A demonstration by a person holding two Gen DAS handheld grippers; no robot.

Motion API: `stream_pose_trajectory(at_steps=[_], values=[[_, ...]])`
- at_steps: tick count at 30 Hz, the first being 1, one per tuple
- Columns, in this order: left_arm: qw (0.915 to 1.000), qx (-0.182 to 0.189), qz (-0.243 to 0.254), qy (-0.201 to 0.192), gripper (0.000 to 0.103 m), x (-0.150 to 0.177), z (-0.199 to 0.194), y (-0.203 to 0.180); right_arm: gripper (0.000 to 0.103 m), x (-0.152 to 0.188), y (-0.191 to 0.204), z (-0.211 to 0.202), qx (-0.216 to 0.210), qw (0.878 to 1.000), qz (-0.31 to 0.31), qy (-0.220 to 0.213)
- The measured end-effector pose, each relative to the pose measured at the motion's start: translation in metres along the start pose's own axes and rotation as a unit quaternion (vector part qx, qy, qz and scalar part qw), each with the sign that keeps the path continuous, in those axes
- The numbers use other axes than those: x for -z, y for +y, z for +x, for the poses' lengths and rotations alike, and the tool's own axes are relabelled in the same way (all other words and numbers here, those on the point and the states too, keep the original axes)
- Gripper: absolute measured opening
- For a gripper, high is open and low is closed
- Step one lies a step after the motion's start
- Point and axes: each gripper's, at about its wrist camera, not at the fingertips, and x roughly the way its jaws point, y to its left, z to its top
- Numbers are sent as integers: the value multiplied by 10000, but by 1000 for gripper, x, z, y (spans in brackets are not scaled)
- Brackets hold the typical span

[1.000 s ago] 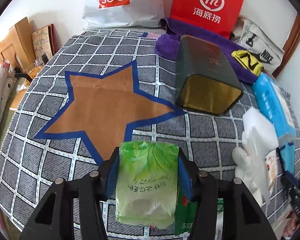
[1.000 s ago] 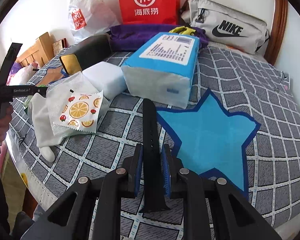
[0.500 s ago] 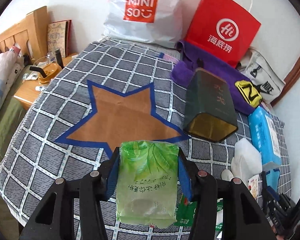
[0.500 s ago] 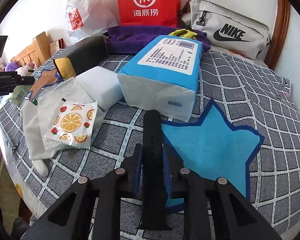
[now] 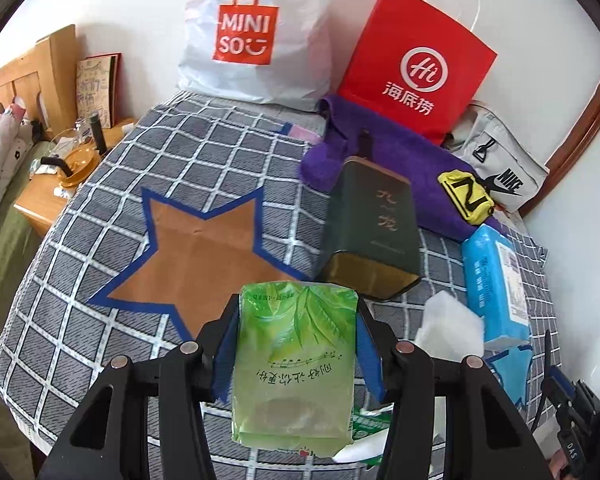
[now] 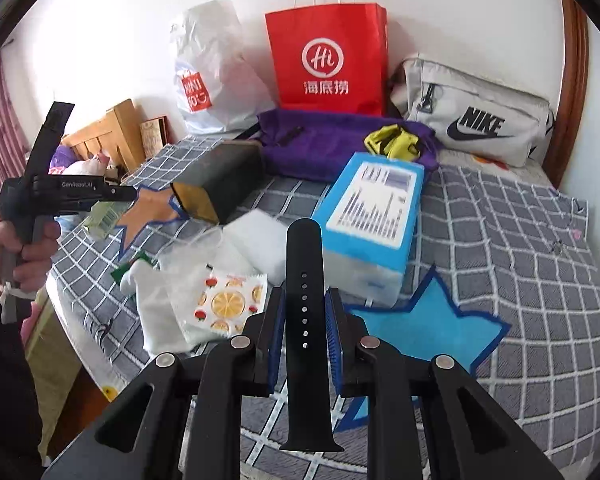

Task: Organize soft objects
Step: 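Carry the strap in the right tool while the left tool carries the tissue pack to the purple towel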

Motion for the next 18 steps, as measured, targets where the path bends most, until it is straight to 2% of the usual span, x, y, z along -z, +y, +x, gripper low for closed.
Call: stream_pose_trajectory(at_steps=[8,14,18], values=[[9998,42,173,-55,49,-29,0,-27,20,-49,-16,-7,41,9995,13,-306],[9997,18,227,-77,49,-58,4,-40,20,-90,-31,11,47,9992,80,-385],[9996,-11,250,-119,49,-79,8,-46,20,-117,-40,24,-119,9987,192,-451]])
